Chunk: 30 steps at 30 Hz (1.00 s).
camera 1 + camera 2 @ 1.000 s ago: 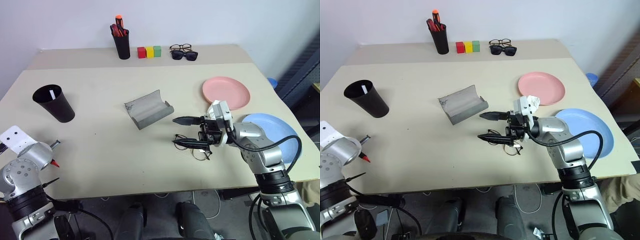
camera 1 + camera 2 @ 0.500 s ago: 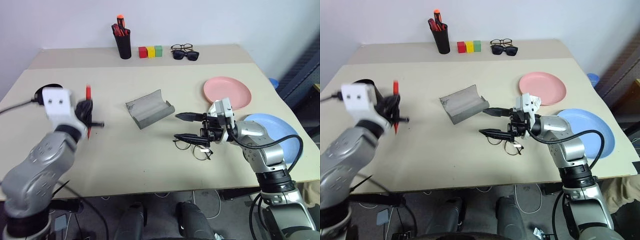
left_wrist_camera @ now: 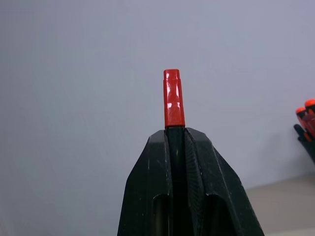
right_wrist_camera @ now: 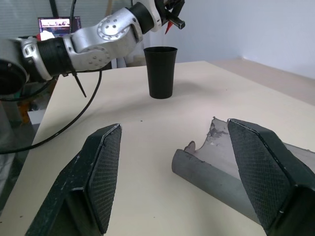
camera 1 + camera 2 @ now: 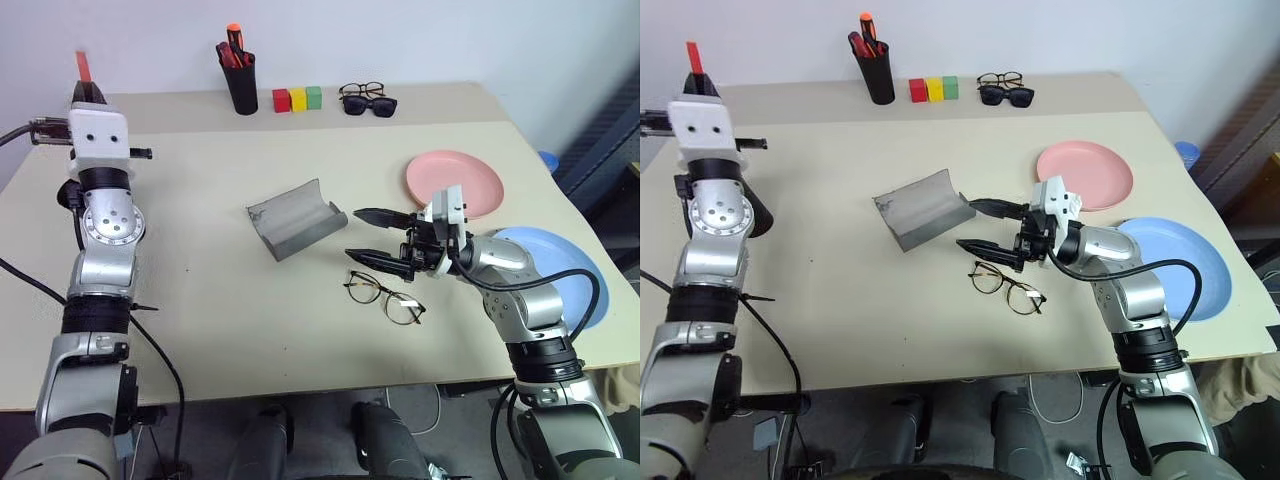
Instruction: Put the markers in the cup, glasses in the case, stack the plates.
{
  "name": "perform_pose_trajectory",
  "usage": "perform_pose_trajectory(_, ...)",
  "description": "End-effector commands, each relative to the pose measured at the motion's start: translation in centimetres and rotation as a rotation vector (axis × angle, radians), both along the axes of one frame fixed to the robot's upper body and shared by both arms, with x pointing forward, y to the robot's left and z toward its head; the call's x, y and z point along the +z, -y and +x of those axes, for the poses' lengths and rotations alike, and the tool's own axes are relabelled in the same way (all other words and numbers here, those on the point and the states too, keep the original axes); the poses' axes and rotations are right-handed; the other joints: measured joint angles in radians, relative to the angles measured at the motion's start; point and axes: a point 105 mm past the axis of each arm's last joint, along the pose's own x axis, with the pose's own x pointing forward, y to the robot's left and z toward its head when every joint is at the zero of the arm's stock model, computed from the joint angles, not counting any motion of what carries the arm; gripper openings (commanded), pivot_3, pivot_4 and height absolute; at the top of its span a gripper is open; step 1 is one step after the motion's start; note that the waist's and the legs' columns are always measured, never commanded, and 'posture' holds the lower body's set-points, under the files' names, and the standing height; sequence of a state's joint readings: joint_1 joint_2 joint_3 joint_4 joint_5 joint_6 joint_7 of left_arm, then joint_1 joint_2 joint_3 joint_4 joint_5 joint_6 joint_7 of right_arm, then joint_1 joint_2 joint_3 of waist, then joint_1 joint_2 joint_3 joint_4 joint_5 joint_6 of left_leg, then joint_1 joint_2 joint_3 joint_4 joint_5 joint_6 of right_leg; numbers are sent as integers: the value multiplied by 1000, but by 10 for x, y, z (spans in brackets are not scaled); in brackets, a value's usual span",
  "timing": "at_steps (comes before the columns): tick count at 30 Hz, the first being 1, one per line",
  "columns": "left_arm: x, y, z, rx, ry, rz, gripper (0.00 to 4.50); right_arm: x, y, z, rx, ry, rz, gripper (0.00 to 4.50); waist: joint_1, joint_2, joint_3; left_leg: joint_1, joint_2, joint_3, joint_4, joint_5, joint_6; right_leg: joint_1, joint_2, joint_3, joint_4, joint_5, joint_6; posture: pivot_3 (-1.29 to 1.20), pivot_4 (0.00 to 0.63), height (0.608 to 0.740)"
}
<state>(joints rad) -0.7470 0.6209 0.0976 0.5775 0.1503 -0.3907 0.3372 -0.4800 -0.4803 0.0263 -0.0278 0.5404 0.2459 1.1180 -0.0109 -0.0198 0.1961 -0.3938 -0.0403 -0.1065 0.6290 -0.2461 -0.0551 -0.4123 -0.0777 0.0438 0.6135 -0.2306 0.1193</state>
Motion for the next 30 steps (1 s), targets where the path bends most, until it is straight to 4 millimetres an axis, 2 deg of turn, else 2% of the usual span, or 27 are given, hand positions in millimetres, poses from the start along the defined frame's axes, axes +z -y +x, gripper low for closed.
perform_pose_trajectory(1, 8, -4, 1, 5, 56, 46, 40, 12, -2, -2, -3, 58, 24, 3477, -1, 0, 0, 0, 0, 0, 0, 0, 0, 0, 0, 0, 0, 0, 0, 0, 150, 740)
perform_pose_trajectory(5, 2, -13, 5, 23, 45, 19, 40, 16, -4, -3, -3, 66, 26, 3477, -3, 0, 0, 0, 0, 0, 1, 0, 0, 0, 0, 0, 1, 1, 1, 0, 150, 740)
perform_pose_trajectory(13, -20, -38, -2, 84, 1, -20, 40, 17, 0, -4, -16, 64, 23, 3477, -4, 0, 0, 1, 0, 0, 2, 0, 0, 0, 0, 0, 3, 1, 1, 0, 150, 740)
perform_pose_trajectory(25, -55, -40, 1, 81, -83, -69, 40, 18, 5, -4, -26, 51, 19, 3477, -4, 0, 0, 1, 0, -1, 3, 0, 0, 1, 0, -1, 5, 1, 1, 0, 150, 740)
perform_pose_trajectory(26, -57, -39, 1, 77, -85, -78, 877, 19, 6, -4, -28, 50, 18, 3477, -4, 0, 0, 1, 0, -1, 3, 0, 0, 1, 0, -1, 5, 1, 1, 0, 150, 740)
perform_pose_trajectory(27, -59, -39, 0, 74, -86, -89, 1189, 19, 6, -4, -29, 49, 18, 3477, -4, 0, 0, 1, 0, -1, 3, 0, 0, 1, 0, -1, 5, 1, 1, 0, 150, 740)
perform_pose_trajectory(29, -61, -38, -2, 55, -75, -113, 2108, 19, 8, -4, -34, 48, 15, 3477, -4, 0, 0, 1, 0, -1, 3, 0, 0, 1, 0, -1, 5, 1, 1, 0, 150, 740)
perform_pose_trajectory(30, -62, -39, -3, 50, -73, -126, 2108, 19, 9, -3, -37, 48, 14, 3477, -4, 0, 0, 1, 0, -1, 3, 0, 0, 1, 0, -1, 6, 1, 1, 0, 150, 740)
